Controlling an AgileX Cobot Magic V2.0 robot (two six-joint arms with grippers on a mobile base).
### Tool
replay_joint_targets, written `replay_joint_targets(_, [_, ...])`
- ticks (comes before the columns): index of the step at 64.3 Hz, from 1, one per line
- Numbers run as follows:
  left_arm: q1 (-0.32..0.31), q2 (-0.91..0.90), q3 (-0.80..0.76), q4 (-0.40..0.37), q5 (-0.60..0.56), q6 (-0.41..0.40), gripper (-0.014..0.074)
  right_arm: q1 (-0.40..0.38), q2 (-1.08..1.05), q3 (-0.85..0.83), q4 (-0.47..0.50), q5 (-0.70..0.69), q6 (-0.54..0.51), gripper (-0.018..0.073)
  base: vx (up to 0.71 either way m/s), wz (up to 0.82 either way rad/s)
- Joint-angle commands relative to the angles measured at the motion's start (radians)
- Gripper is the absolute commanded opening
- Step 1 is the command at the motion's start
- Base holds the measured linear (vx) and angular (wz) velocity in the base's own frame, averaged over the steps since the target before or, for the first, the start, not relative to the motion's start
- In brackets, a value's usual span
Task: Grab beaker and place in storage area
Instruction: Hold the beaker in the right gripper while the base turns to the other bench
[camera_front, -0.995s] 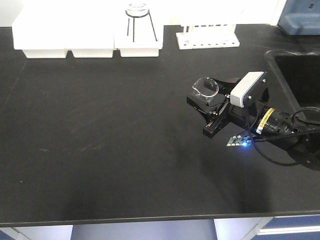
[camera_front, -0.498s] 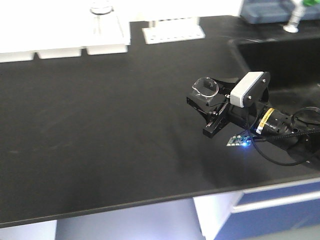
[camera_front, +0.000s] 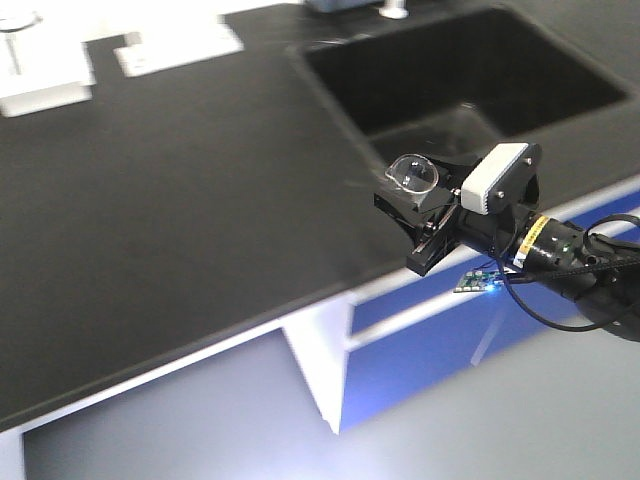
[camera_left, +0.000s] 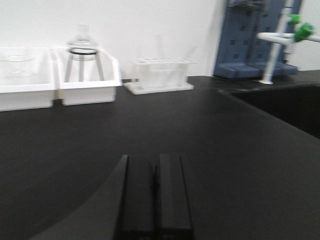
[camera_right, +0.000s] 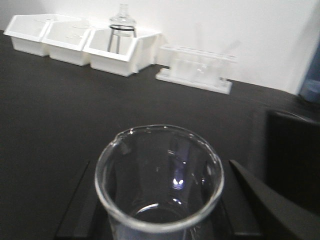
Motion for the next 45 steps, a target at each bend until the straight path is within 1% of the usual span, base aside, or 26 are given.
replay_joint_targets(1, [0.0,-0.006,-0.02,-0.01,-0.092,-0.007,-0.0006,-0.001,-0.04,-0.016,0.021,-0.176,0.004,0.0243,-0.17,-0.6])
replay_joint_targets(45, [0.0,-0.006,-0.02,-0.01,-0.092,-0.007,-0.0006,-0.001,-0.04,-0.016,0.021,-0.176,0.004,0.0243,-0.17,-0.65])
